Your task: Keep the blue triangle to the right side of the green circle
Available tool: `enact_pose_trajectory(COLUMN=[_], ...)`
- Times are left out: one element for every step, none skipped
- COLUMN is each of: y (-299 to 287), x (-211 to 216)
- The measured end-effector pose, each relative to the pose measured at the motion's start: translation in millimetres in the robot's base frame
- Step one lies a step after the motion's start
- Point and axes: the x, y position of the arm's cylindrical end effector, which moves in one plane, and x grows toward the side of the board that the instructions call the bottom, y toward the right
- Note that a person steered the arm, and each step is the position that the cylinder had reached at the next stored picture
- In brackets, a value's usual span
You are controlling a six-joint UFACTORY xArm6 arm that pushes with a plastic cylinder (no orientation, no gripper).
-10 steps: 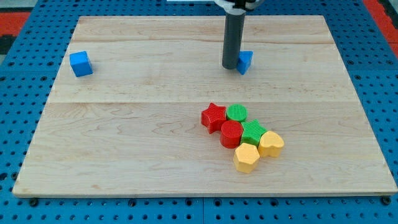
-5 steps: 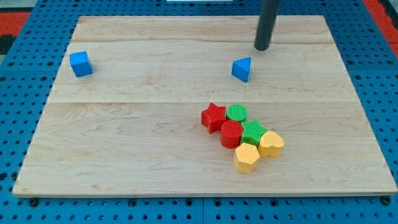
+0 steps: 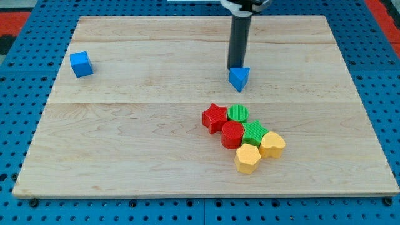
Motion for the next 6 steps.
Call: enact_pose_trajectory(y=[1,1,-7,-7,15,21], x=[23,23,20,27,43,61])
